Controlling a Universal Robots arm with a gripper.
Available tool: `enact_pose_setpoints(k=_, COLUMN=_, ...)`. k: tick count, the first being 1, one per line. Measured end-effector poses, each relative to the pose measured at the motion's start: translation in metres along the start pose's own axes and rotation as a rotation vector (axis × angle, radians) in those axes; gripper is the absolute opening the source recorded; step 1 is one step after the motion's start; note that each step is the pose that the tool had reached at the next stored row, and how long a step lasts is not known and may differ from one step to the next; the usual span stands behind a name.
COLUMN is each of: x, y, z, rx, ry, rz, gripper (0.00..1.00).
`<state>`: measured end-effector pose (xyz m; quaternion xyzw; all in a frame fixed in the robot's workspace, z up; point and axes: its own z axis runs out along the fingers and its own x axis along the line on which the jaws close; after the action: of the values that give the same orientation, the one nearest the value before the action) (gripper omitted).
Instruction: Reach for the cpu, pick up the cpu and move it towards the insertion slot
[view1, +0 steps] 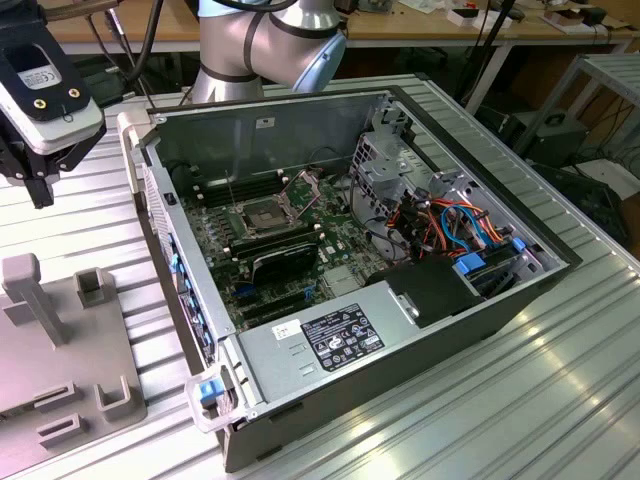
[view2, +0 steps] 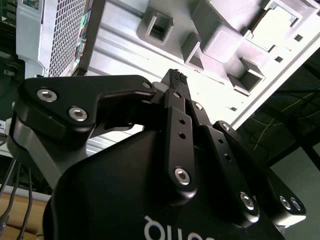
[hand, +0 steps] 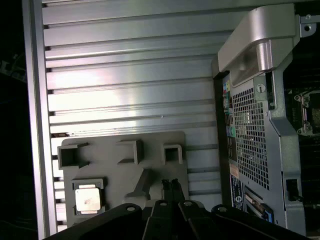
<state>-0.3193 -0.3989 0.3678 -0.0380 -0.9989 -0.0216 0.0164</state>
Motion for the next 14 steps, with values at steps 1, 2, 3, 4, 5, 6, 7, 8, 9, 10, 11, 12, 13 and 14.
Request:
enact_pose_setpoints(k=1, x=0.0009, y=-0.0001, z=0.0002, rx=0.0, ry=0.0, rz=0.0, gripper=0.11)
enact_pose_setpoints(k=2, x=0.0021, y=-0.0002, z=0.0004, rx=-0.0001, ry=-0.0001, rz=0.0, gripper=0.11)
enact_pose_setpoints(k=3, x=0.003, y=-0.0002, z=0.0005, rx=0.0, ry=0.0, rz=0.0, gripper=0.11)
enact_pose_setpoints(k=4, x=0.0038, y=-0.0003, z=0.0006, rx=-0.0001, ry=0.0, rz=0.0, gripper=0.11)
enact_pose_setpoints(k=5, x=0.0046, y=-0.0004, z=0.0008, rx=0.0, ry=0.0, rz=0.0, gripper=0.11)
enact_pose_setpoints(k=6, x=0.0058, y=-0.0005, z=0.001, rx=-0.0001, ry=0.0, rz=0.0, gripper=0.11)
enact_pose_setpoints(k=7, x=0.0066, y=-0.0005, z=0.0011, rx=-0.0001, ry=0.0, rz=0.0, gripper=0.11)
enact_pose_setpoints(k=8, x=0.0083, y=-0.0007, z=0.0014, rx=-0.0001, ry=0.0, rz=0.0, gripper=0.11)
enact_pose_setpoints(k=9, x=0.0096, y=-0.0008, z=0.0016, rx=-0.0001, ry=0.0, rz=0.0, gripper=0.11)
enact_pose_setpoints(k=10, x=0.0107, y=-0.0009, z=0.0018, rx=-0.0001, ry=-0.0001, rz=0.0, gripper=0.11)
enact_pose_setpoints(k=11, x=0.0114, y=-0.0009, z=0.0019, rx=-0.0001, ry=-0.0001, rz=0.0, gripper=0.11)
enact_pose_setpoints(k=12, x=0.0118, y=-0.001, z=0.0019, rx=-0.0001, ry=-0.0001, rz=0.0, gripper=0.11)
enact_pose_setpoints(k=13, x=0.012, y=-0.001, z=0.0019, rx=-0.0001, ry=0.0, rz=0.0, gripper=0.11)
enact_pose_setpoints(k=14, x=0.012, y=-0.001, z=0.0019, rx=0.0, ry=0.0, rz=0.0, gripper=0.11)
